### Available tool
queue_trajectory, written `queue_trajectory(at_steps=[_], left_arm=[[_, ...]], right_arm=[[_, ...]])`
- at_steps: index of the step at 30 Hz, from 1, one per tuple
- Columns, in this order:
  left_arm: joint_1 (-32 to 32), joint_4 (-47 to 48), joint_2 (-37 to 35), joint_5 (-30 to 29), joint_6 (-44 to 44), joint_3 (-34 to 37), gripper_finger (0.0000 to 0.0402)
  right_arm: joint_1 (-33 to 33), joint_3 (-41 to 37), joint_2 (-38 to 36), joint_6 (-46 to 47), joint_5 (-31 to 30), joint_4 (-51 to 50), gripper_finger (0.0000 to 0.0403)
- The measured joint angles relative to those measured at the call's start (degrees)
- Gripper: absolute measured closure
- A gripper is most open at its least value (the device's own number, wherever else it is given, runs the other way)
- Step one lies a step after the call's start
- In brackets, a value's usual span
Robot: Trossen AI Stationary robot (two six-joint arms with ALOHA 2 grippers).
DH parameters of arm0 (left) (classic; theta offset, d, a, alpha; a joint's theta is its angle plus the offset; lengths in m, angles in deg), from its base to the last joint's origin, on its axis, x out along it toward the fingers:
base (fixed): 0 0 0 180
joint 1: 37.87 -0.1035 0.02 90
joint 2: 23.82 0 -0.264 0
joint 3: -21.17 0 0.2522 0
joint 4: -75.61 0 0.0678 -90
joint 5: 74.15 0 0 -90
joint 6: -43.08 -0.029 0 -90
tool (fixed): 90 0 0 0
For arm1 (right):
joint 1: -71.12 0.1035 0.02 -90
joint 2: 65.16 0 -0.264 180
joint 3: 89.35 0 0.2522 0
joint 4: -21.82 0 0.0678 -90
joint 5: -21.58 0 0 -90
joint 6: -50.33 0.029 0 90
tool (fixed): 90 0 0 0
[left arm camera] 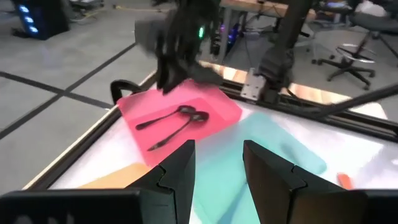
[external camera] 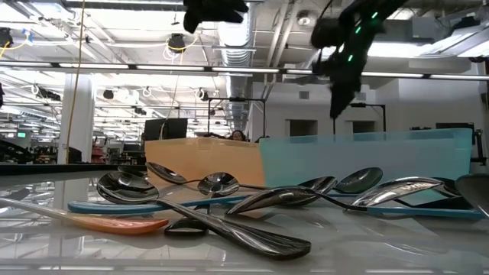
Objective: Sort silverware by color (type)
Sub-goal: Put the blue spoon into the blue bin
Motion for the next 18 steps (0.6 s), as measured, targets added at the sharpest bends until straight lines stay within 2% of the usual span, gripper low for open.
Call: queue_trajectory(at_steps=[8, 12, 18], left_arm=[[0.0, 12.4, -5.3, 5.4, -1.3, 0.0, 0.0283], [0.6, 16.9, -5.8, 11.5, -1.4, 0.0, 0.0283], [4.3, 24.1, -5.0, 19.3, -1.0, 0.0, 0.0283]], right_arm=[[5.9, 0.0, -14.5, 3.3, 10.7, -4.9, 0.0315], [13.2, -0.5, -19.7, 6.2, 13.5, -7.4, 0.0315], [26.6, -4.8, -24.9, 17.1, 13.7, -7.4, 0.0315]])
